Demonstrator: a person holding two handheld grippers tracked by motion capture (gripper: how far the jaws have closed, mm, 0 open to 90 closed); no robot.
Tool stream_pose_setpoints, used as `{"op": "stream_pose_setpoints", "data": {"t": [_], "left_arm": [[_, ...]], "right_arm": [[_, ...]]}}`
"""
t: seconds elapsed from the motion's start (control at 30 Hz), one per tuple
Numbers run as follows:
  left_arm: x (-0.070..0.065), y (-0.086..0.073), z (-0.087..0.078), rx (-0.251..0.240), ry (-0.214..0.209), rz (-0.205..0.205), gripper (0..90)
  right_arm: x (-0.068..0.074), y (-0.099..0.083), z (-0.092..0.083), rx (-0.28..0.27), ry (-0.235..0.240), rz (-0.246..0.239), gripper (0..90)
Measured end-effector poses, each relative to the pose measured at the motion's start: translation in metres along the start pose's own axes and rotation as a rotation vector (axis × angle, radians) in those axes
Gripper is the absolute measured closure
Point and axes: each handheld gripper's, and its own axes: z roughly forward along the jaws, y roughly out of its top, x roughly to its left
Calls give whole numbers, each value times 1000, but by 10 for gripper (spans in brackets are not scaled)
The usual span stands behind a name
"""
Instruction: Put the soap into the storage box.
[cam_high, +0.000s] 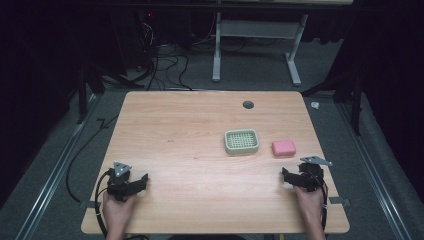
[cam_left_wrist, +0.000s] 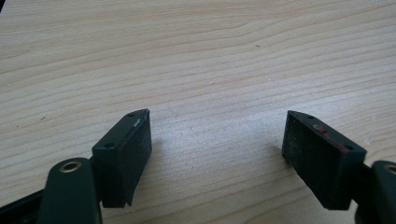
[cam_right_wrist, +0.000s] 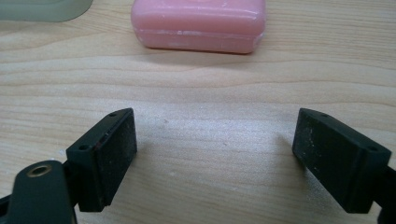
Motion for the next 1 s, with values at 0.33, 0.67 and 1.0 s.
{"op": "stream_pose_setpoints", "data": {"t": [0.33,0.67,1.0], "left_arm": [[0,0,0,0,0,0,245],[0,0,0,0,0,0,245],[0,0,0,-1,0,-1,245]], "right_arm": [[1,5,-8,-30,16,32,145],[4,19,-13,-64,18,38,128],[9,35,-11,-78,22,18,123]]}}
